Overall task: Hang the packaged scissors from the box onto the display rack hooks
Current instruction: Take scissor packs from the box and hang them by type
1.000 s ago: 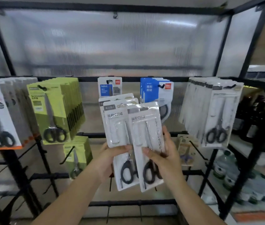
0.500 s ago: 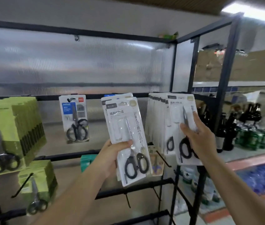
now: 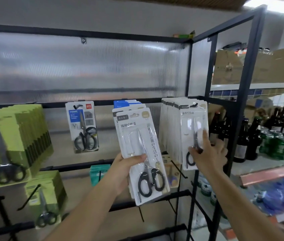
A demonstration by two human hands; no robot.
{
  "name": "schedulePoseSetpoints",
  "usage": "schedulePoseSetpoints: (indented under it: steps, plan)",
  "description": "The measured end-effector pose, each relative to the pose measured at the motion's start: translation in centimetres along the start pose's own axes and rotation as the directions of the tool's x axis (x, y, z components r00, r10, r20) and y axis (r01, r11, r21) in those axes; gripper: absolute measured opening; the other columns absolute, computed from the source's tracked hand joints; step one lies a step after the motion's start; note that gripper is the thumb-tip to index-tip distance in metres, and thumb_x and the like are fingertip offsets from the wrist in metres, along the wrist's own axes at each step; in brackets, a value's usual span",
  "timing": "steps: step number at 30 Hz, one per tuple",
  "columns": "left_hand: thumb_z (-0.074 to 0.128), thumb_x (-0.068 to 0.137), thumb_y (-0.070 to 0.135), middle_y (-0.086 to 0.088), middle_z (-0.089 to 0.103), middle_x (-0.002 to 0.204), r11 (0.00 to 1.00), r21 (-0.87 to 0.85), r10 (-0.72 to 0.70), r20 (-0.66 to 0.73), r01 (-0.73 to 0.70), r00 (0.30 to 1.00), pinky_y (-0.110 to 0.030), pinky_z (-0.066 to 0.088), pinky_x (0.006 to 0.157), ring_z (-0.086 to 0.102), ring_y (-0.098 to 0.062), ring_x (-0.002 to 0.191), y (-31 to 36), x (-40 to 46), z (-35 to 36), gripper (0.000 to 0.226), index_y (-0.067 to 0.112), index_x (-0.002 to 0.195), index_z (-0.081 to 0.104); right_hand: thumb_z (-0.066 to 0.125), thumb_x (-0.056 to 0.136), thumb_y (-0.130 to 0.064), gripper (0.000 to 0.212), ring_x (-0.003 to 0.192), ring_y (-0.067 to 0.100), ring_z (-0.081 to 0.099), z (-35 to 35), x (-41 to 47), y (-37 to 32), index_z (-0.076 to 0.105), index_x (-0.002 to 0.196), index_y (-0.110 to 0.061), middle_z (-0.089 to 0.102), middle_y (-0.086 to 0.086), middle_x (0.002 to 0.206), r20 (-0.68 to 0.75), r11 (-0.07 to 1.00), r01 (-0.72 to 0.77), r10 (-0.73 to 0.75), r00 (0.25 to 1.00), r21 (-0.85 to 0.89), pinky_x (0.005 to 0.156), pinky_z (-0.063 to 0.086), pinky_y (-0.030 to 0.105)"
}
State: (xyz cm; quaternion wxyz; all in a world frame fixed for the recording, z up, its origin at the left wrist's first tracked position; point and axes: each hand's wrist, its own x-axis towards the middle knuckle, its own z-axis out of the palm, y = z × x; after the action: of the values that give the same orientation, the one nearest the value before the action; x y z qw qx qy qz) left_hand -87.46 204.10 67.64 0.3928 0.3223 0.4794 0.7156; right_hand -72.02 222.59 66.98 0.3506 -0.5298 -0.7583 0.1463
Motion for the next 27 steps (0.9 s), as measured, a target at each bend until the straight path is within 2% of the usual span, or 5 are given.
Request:
schedulePoseSetpoints:
  steps: [3, 7, 13, 18, 27]
  plan:
    - [0.073, 0.061, 0.01, -0.014, 0.072, 0.102, 1.0, -0.006, -0.005, -0.002, 0.005, 1.0, -0.038, 0.056, 0.071, 0.07, -0.031, 0.091, -0.4, -0.3, -0.2, 0.051, 0.009, 0.111, 0.063, 0.065, 0.084, -0.034, 0.048, 0.115, 0.021, 0.041, 0.5, -3.3, -0.6, 0.051, 0.127, -0.018, 0.037, 0.008, 0.13, -0.104, 0.952, 0.109, -0.082, 0.991, 0.285, 0.098, 0.037, 0.036]
    - [0.072, 0.064, 0.011, -0.017, 0.071, 0.102, 0.999, -0.038, -0.009, 0.044, 0.01, 0.999, -0.038, 0.058, 0.065, 0.07, -0.033, 0.089, -0.9, -0.1, 0.9, 0.045, 0.007, 0.108, 0.064, 0.075, 0.076, -0.029, 0.042, 0.089, 0.006, 0.064, 0.5, -7.8, -3.2, 0.052, 0.111, -0.028, 0.064, -0.005, 0.102, 0.378, 0.68, -0.043, -0.353, 0.856, 0.732, 0.079, 0.055, 0.032]
    - [0.061, 0.077, 0.022, -0.017, 0.068, 0.113, 0.993, -0.112, -0.011, 0.129, 0.026, 0.992, -0.036, 0.057, 0.072, 0.067, -0.03, 0.1, -1.2, 0.2, 1.7, 0.045, 0.005, 0.119, 0.06, 0.064, 0.085, -0.009, 0.02, 0.068, -0.003, 0.062, 0.1, -6.7, -2.5, 0.056, 0.1, -0.022, 0.063, -0.009, 0.086, 0.121, 0.648, 0.039, -0.201, 0.972, 0.761, 0.054, 0.045, 0.007]
    - [0.066, 0.071, 0.007, -0.016, 0.071, 0.102, 0.995, -0.088, -0.046, 0.088, 0.054, 0.995, -0.035, 0.058, 0.065, 0.071, -0.028, 0.087, -1.5, 0.5, 1.6, 0.039, 0.005, 0.109, 0.064, 0.059, 0.088, -0.007, 0.051, 0.058, -0.005, 0.059, -1.8, -4.1, 0.3, 0.042, 0.131, -0.03, 0.056, -0.004, 0.078, -0.166, 0.575, 0.177, -0.071, 0.984, 0.799, 0.048, 0.044, 0.006]
    - [0.066, 0.072, 0.008, -0.014, 0.072, 0.103, 0.998, -0.046, -0.042, 0.036, 0.044, 0.998, -0.037, 0.058, 0.067, 0.071, -0.028, 0.088, -1.3, 0.4, 1.4, 0.036, 0.009, 0.108, 0.065, 0.058, 0.091, -0.016, 0.044, 0.032, -0.001, 0.036, -4.0, -0.1, 2.5, 0.049, 0.133, -0.024, 0.051, -0.006, 0.063, -0.112, 0.809, 0.118, -0.065, 0.992, 0.576, 0.034, 0.026, 0.006]
